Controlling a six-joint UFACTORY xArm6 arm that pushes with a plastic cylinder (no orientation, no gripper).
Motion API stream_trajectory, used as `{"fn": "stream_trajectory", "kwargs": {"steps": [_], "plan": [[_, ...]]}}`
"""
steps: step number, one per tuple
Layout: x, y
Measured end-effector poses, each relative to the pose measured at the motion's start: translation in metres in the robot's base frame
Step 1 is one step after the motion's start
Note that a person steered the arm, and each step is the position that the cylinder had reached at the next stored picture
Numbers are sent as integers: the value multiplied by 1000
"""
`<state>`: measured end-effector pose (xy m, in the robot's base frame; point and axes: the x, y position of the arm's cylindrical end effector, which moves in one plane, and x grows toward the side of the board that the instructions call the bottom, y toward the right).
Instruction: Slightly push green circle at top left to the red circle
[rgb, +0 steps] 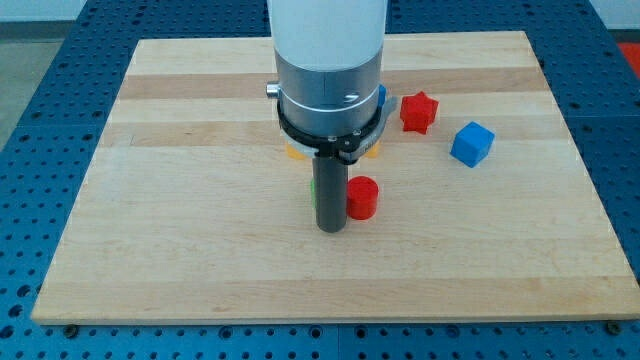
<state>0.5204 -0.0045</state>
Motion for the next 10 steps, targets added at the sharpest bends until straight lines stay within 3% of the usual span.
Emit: {"fn": "stream_trajectory", "kwargs": {"steps": [10], "plan": [[-30, -40]]}}
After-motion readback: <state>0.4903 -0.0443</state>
